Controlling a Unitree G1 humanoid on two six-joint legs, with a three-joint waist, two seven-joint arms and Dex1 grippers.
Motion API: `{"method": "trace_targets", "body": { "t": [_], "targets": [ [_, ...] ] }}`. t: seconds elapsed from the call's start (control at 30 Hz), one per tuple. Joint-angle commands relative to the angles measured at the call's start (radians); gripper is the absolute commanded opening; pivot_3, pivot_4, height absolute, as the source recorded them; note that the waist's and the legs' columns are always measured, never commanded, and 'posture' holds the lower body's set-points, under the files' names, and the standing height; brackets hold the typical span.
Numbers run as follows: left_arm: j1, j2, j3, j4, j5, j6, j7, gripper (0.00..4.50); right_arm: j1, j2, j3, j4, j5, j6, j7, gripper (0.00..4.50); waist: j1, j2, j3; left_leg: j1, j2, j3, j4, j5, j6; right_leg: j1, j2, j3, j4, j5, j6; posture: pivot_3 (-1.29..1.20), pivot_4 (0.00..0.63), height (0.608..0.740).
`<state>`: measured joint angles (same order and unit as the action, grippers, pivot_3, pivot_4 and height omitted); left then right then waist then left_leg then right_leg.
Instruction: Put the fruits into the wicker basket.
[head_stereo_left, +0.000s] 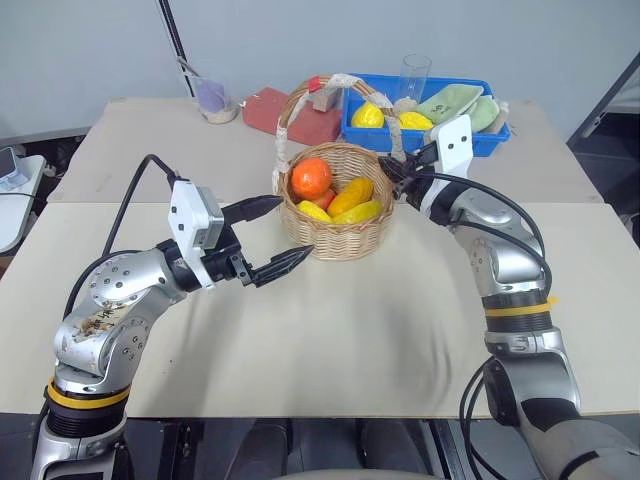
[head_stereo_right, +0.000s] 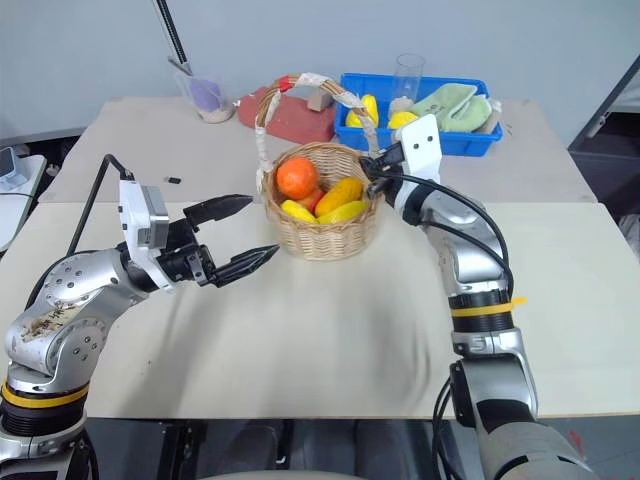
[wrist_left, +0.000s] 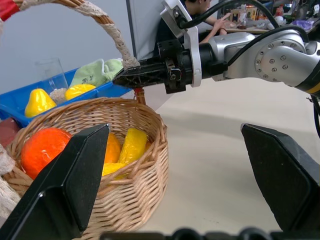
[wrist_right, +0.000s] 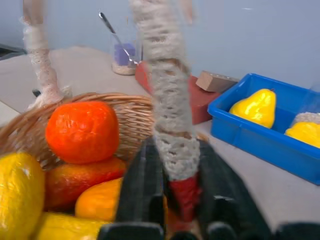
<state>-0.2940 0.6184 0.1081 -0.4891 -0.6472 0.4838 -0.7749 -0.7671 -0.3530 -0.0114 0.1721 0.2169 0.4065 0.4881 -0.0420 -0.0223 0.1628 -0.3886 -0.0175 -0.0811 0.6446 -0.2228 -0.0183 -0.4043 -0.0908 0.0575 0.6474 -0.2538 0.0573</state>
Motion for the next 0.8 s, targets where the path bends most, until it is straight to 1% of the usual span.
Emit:
{"method": "trace_targets", "body": {
  "t": [0.03, 0.13, 0.2, 0.33, 0.43, 0.53, 0.63, 0.7, 0.73, 0.8],
  "targets": [
    [0.0, -0.004, 0.003, -0.023, 0.007, -0.025, 0.001, 4.5, -0.025, -0.011, -0.007, -0.031, -0.005, -0.031, 0.013, 0.18, 0.0, 0.0, 0.0, 0.0, 0.0, 0.0, 0.0, 0.0, 0.0, 0.0, 0.0, 0.0, 0.0, 0.0, 0.0, 0.0, 0.15, 0.711],
    [-0.003, -0.008, -0.001, -0.021, 0.009, -0.027, 0.0, 4.5, -0.012, -0.04, -0.014, -0.049, -0.008, -0.036, 0.039, 0.18, 0.001, 0.0, 0.0, 0.0, 0.0, 0.0, 0.0, 0.0, 0.0, 0.0, 0.0, 0.0, 0.0, 0.0, 0.0, 0.0, 0.15, 0.711],
    [-0.007, -0.011, -0.003, -0.02, 0.009, -0.027, 0.0, 4.5, -0.005, -0.083, -0.039, -0.042, -0.013, -0.054, 0.056, 0.18, 0.005, 0.0, 0.0, 0.0, 0.0, 0.0, 0.0, 0.0, 0.0, 0.0, 0.0, 0.0, 0.0, 0.0, 0.0, 0.0, 0.15, 0.711],
    [-0.013, -0.018, -0.005, -0.019, 0.008, -0.026, -0.003, 4.5, 0.008, -0.202, -0.09, 0.032, -0.042, -0.115, 0.064, 0.18, 0.017, 0.0, 0.0, -0.001, -0.001, 0.0, 0.0, 0.0, 0.0, 0.0, -0.001, 0.0, -0.001, 0.0, 0.0, 0.0, 0.15, 0.711],
    [-0.017, -0.022, -0.007, -0.019, 0.008, -0.024, -0.006, 4.5, 0.016, -0.272, -0.133, 0.099, -0.06, -0.157, 0.039, 0.18, 0.023, 0.0, 0.0, -0.001, -0.001, 0.0, 0.0, 0.0, 0.0, 0.0, -0.001, 0.0, -0.002, 0.0, 0.0, 0.0, 0.15, 0.711],
    [-0.02, -0.024, -0.007, -0.015, 0.008, -0.024, -0.009, 4.5, 0.024, -0.306, -0.162, 0.134, -0.058, -0.159, 0.026, 0.18, 0.022, 0.0, 0.0, -0.001, -0.001, 0.001, 0.0, 0.0, 0.0, 0.001, -0.001, 0.0, -0.001, 0.0, 0.0, 0.0, 0.15, 0.711],
    [-0.031, -0.028, -0.018, -0.007, 0.012, -0.025, -0.014, 4.5, 0.044, -0.299, -0.203, 0.135, -0.02, -0.124, 0.012, 0.18, 0.018, 0.0, 0.0, -0.001, -0.001, 0.001, 0.0, 0.0, 0.0, 0.0, -0.001, 0.001, -0.001, 0.0, 0.0, 0.0, 0.15, 0.711],
    [-0.039, -0.027, -0.021, 0.0, 0.014, -0.024, -0.02, 4.5, 0.055, -0.288, -0.213, 0.118, -0.01, -0.115, 0.004, 1.2, 0.018, 0.0, 0.0, -0.001, 0.0, 0.001, 0.0, 0.0, 0.0, 0.001, -0.001, 0.001, -0.001, 0.0, 0.0, 0.0, 0.15, 0.711],
    [-0.042, -0.024, -0.02, 0.005, 0.016, -0.024, -0.024, 4.5, 0.06, -0.289, -0.217, 0.106, -0.009, -0.111, 0.002, 1.46, 0.018, 0.0, 0.0, -0.001, 0.0, 0.001, 0.0, 0.0, 0.0, 0.001, 0.0, 0.001, -0.001, 0.0, 0.0, 0.0, 0.15, 0.711],
    [-0.041, -0.016, -0.015, 0.01, 0.018, -0.022, -0.031, 4.5, 0.069, -0.296, -0.224, 0.085, -0.004, -0.099, 0.005, 2.19, 0.017, 0.0, 0.0, -0.001, -0.001, 0.001, 0.0, 0.0, 0.0, 0.0, -0.001, 0.001, -0.001, 0.0, 0.0, 0.0, 0.15, 0.711]
  ]
}}
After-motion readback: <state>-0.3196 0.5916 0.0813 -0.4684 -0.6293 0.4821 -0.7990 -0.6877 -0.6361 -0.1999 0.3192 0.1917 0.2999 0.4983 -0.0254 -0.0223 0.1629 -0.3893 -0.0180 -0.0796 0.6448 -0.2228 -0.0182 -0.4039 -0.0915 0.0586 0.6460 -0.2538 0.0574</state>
